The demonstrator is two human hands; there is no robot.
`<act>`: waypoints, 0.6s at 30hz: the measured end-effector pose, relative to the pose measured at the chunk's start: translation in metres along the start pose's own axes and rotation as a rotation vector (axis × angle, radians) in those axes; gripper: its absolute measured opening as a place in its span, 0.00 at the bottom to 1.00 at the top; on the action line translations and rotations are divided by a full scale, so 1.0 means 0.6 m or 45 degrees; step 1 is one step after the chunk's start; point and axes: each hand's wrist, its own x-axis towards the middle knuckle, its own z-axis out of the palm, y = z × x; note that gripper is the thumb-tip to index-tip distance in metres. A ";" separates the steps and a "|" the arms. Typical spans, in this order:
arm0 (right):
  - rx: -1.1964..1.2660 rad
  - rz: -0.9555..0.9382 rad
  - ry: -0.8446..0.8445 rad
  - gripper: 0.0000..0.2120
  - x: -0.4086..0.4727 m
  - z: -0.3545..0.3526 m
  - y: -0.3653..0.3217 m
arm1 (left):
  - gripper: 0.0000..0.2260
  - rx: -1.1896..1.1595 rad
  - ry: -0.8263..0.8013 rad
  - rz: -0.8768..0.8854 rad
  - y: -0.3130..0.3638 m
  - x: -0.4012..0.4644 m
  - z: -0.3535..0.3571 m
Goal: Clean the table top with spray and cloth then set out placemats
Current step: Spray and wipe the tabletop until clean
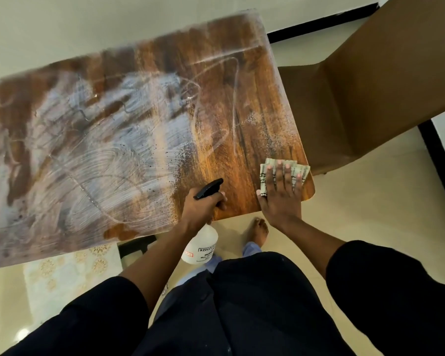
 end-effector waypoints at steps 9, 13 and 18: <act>0.003 -0.635 -0.219 0.36 0.005 0.021 -0.165 | 0.06 -0.052 0.248 -0.089 -0.041 -0.027 -0.050; -0.065 -0.843 -0.187 0.38 0.011 0.030 -0.147 | 0.08 -0.084 0.265 -0.121 -0.039 -0.032 -0.044; -0.128 -0.805 -0.174 0.36 0.035 0.007 -0.065 | 0.07 -0.150 0.217 -0.124 -0.040 -0.027 -0.025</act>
